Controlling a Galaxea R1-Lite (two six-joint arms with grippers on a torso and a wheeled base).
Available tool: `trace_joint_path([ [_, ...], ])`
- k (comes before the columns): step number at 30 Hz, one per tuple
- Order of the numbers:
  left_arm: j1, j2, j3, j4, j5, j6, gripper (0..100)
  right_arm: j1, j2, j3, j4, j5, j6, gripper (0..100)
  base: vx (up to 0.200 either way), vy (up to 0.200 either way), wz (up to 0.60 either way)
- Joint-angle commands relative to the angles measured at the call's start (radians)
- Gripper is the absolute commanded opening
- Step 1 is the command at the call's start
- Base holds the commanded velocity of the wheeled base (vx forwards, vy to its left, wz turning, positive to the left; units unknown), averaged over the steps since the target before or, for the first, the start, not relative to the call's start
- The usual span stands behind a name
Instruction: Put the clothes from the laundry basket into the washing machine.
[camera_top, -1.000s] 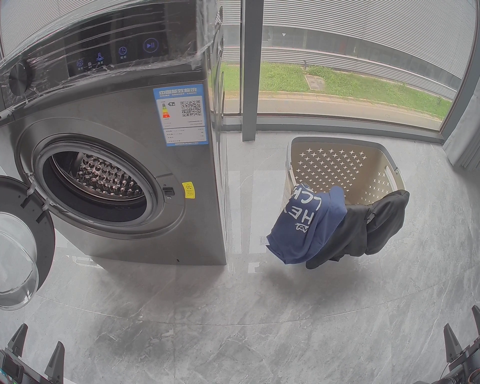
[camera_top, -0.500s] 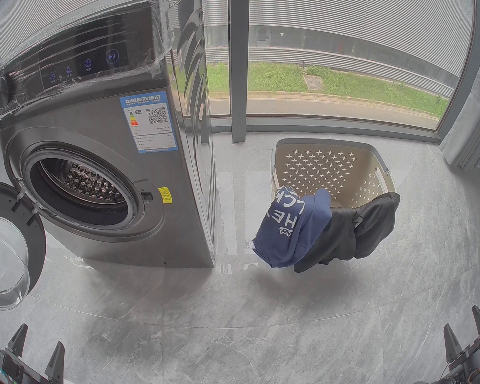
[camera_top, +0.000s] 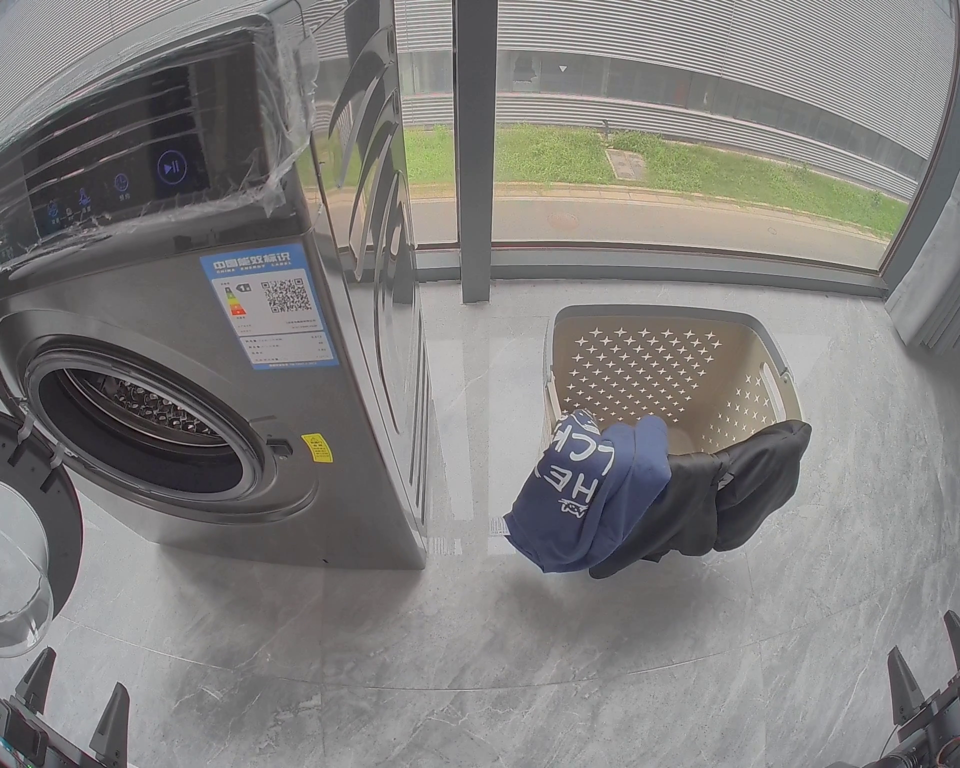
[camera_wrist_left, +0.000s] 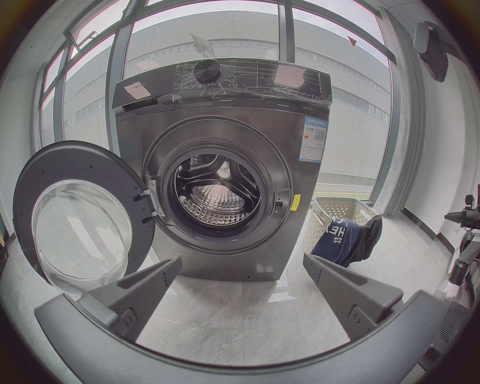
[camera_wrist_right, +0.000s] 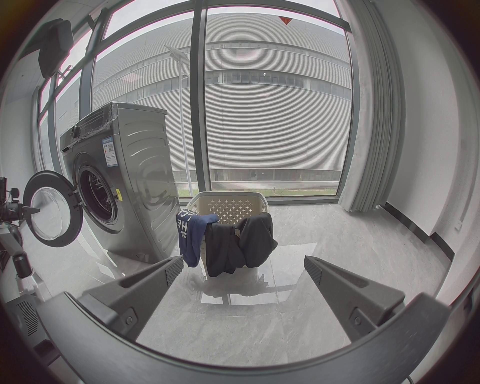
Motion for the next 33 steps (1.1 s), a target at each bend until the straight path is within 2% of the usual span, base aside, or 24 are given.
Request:
trace_joint_path([
  [1,0.0,-0.008,0.013,0.0,0.001,0.0,100,0.001,-0.016,0.018,0.0,0.0,-0.001,100,0.0,-0.2,0.0],
  [23,0.0,-0.008,0.013,0.0,0.001,0.0,100,0.001,-0.016,0.018,0.0,0.0,-0.001,100,0.0,-0.2,0.0],
  [33,0.0,-0.008,0.013,0.0,0.001,0.0,100,0.001,-0.016,0.018,0.0,0.0,-0.001,100,0.0,0.0,0.0],
])
